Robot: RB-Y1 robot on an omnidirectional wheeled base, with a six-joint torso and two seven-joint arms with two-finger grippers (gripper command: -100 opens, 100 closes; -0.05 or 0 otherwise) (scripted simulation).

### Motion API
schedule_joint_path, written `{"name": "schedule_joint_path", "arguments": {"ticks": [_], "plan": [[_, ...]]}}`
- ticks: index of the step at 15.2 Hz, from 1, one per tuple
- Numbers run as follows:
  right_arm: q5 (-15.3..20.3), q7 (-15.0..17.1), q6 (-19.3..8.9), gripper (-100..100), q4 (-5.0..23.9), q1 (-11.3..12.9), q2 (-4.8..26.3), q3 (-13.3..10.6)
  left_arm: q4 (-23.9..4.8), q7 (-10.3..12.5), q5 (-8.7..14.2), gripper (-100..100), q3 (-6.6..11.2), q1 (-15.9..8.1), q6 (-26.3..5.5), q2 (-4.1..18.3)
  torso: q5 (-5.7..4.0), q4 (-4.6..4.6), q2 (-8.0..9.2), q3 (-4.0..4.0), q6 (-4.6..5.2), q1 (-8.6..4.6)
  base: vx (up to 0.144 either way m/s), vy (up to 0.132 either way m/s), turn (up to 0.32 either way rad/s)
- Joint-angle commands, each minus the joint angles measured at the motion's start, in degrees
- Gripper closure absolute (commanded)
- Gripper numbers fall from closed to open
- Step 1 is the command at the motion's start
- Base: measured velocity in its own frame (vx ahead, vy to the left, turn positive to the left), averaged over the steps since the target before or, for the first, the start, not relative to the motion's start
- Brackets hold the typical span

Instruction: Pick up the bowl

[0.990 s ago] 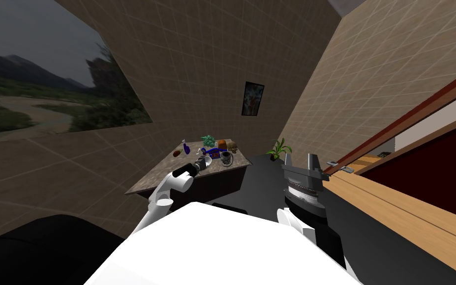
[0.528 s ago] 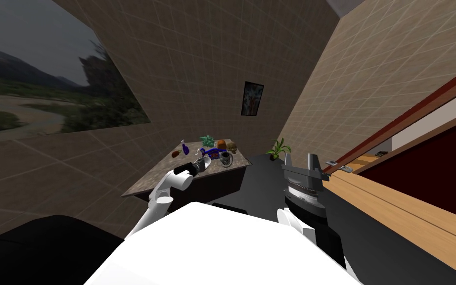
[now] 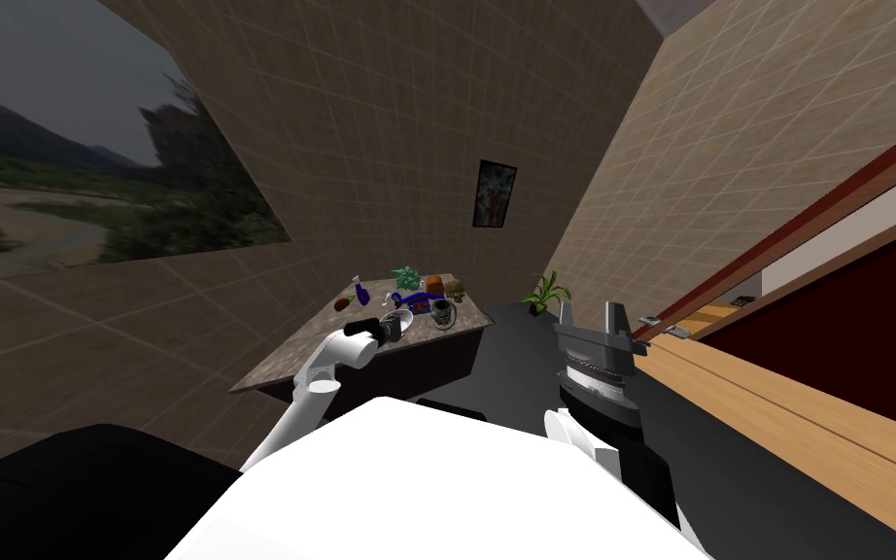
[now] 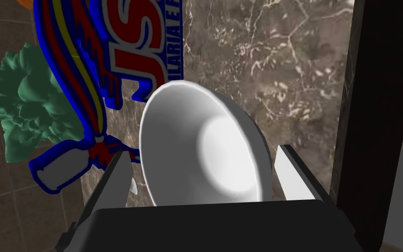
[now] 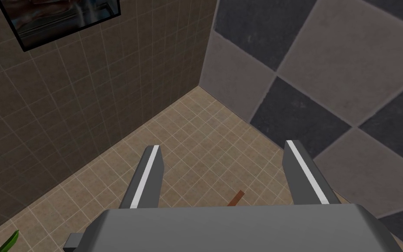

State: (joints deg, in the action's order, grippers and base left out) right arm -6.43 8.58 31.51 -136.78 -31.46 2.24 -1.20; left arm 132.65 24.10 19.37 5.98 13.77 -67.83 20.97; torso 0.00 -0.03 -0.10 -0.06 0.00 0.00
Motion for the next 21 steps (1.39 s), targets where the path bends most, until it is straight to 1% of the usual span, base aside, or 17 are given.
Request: {"name": "schedule_joint_path", "arguments": {"ticks": [1, 2, 4, 5, 7, 8, 10, 11, 12, 13, 14, 15, 16, 17, 18, 19, 21], "plan": [[0.0, 0.0, 0.0, 0, 0.0, 0.0, 0.0, 0.0, 0.0, 0.19, 0.31, -100, 0.22, -0.13, -2.59, 0.19, 0.0, 0.0, 0.0, 0.0, 0.0, 0.0, 0.015, 0.002, -0.004], [0.0, 0.0, 0.0, 0, 0.0, 0.0, 0.0, 0.0, -0.25, 0.69, 0.97, -100, 0.69, -0.83, -4.01, 0.64, 0.0, 0.0, 0.01, 0.01, 0.0, 0.0, 0.02, 0.004, -0.013], [0.0, 0.0, 0.0, 0, 0.0, 0.0, 0.0, 0.0, -0.25, 0.69, 0.97, -100, 0.69, -0.83, -6.04, 0.64, 0.0, 0.0, 0.0, 0.0, 0.0, 0.02, 0.021, 0.003, -0.01], [0.0, 0.0, 0.0, 0, 0.0, 0.0, 0.0, 0.0, -0.5, 1.16, 1.58, -100, 1.16, -1.51, -7.42, 1.07, 0.0, 0.0, 0.01, 0.01, -0.01, 0.01, 0.02, 0.0, -0.014], [0.0, 0.0, 0.0, 0, 0.0, 0.0, 0.0, 0.0, -0.5, 1.16, 1.58, -100, 1.16, -1.51, -9.35, 1.07, 0.0, 0.0, 0.0, 0.0, 0.0, 0.0, 0.02, 0.001, -0.009], [0.0, 0.0, 0.0, 0, 0.0, 0.0, 0.0, 0.0, -0.74, 1.6, 2.15, -100, 1.62, -2.16, -10.9, 1.5, 0.0, 0.0, 0.01, 0.01, 0.0, 0.0, 0.02, 0.003, -0.012], [0.0, 0.0, 0.0, 0, 0.0, 0.0, 0.0, 0.0, -0.74, 1.6, 2.15, -100, 1.62, -2.16, -12.51, 1.5, 0.0, 0.0, 0.01, 0.0, 0.0, 0.01, 0.02, 0.003, -0.009], [0.0, 0.0, 0.0, 0, 0.0, 0.0, 0.0, 0.0, -0.98, 2.02, 2.67, -100, 2.06, -2.79, -14.15, 1.9, 0.0, 0.0, 0.02, 0.01, -0.01, 0.01, 0.022, 0.003, -0.008], [0.0, 0.0, 0.0, 0, 0.0, 0.0, 0.0, 0.0, -0.98, 2.02, 2.67, -100, 2.06, -2.79, -15.19, 1.9, 0.0, 0.0, 0.0, 0.0, 0.0, 0.01, 0.024, 0.003, -0.011], [0.0, 0.0, 0.0, 0, 0.0, 0.0, 0.0, 0.0, -0.98, 2.02, 2.67, -100, 2.06, -2.79, -15.5, 1.9, 0.0, 0.0, 0.0, 0.0, 0.0, 0.01, 0.015, 0.002, -0.003], [0.0, 0.0, 0.0, 0, 0.0, 0.0, 0.0, 0.0, -1.22, 2.41, 3.15, -100, 2.49, -3.38, -17.34, 2.28, 0.0, 0.0, 0.01, 0.01, 0.0, 0.01, 0.016, 0.003, -0.009], [0.0, 0.0, 0.0, 0, 0.0, 0.0, 0.0, 0.0, -1.22, 2.41, 3.15, -100, 2.49, -3.38, -18.32, 2.28, 0.0, 0.0, 0.02, 0.01, 0.0, 0.01, 0.019, 0.004, -0.01], [0.0, 0.0, 0.0, 0, 0.0, 0.0, 0.0, 0.0, -1.22, 2.41, 3.15, -100, 2.49, -3.38, -18.32, 2.28, 0.0, 0.0, 0.02, 0.01, 0.0, 0.01, 0.015, 0.003, -0.004], [0.0, 0.0, 0.0, 0, 0.0, 0.0, 0.0, 0.0, -1.44, 2.77, 3.59, -100, 2.89, -3.93, -20.42, 2.63, 0.0, 0.01, 0.03, 0.01, -0.01, 0.01, 0.019, 0.001, -0.007], [0.0, 0.0, 0.0, 0, 0.0, 0.0, 0.0, 0.0, -1.44, 2.77, 3.59, -100, 2.89, -3.93, -20.93, 2.63, 0.0, 0.01, 0.02, 0.01, 0.0, 0.01, 0.021, 0.001, -0.007], [0.0, 0.0, 0.0, 0, 0.0, 0.0, 0.0, 0.0, -1.65, 3.09, 3.98, -100, 3.26, -4.44, -22.54, 2.96, 0.0, 0.0, 0.02, 0.01, 0.0, 0.01, 0.024, 0.002, -0.008], [0.0, 0.0, 0.0, 0, 0.0, 0.0, 0.0, 0.0, -1.84, 3.39, 4.32, -100, 3.6, -4.9, -24.67, 3.26, 0.0, 0.0, 0.0, 0.0, 0.0, 0.01, 0.024, 0.006, -0.007]]}}
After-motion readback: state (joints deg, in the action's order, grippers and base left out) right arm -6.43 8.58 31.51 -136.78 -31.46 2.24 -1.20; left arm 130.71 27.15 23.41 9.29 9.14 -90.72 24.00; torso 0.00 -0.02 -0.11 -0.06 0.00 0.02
